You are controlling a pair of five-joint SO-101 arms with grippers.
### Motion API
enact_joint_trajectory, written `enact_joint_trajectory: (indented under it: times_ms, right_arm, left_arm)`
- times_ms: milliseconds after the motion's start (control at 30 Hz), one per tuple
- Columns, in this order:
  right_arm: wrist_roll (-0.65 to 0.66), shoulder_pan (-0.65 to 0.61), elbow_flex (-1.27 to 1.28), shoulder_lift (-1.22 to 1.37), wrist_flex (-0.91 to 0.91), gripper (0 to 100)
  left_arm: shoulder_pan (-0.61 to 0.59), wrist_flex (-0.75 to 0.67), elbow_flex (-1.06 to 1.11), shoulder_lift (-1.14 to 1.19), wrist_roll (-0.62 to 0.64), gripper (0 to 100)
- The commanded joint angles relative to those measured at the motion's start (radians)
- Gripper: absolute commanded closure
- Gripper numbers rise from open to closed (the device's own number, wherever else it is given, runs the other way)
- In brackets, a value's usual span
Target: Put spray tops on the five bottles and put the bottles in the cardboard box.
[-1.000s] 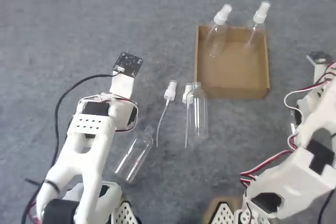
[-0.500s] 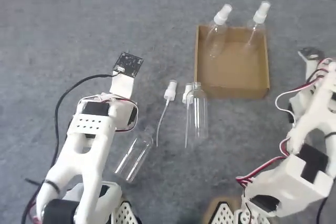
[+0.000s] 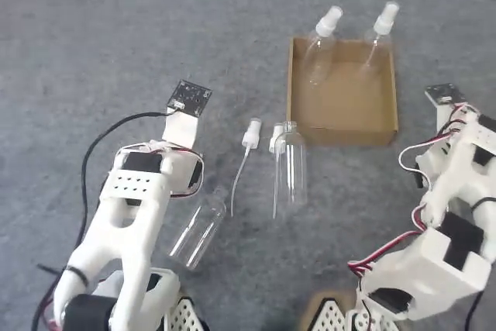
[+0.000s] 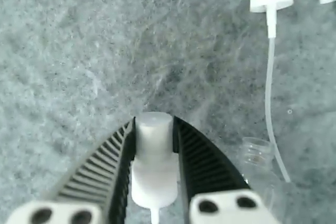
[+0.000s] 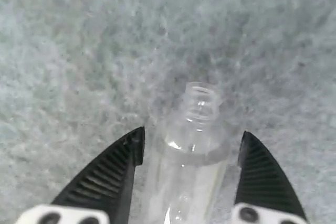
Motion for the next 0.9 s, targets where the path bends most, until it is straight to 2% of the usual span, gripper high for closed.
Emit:
enact_joint_trajectory:
  times_ms: [0, 333, 600, 867]
  right_arm:
    - [0.017, -0.001, -0.021, 0.018, -0.024, 77.8]
    - [0.064, 0.045, -0.06, 0.09, -0.018, 78.9]
    - [0.063, 0.047, -0.176, 0.088, 0.07, 99.1]
    - [0.041, 0.036, -0.319, -0.016, 0.225, 99.2]
  left_arm:
    - [0.006, -0.026, -0.005, -0.04, 0.009, 98]
    - [0.006, -0.043, -0.002, -0.04, 0.009, 98]
    - [0.006, -0.041, -0.002, -0.04, 0.012, 98]
    - [0.006, -0.043, -0.002, -0.048, 0.014, 99]
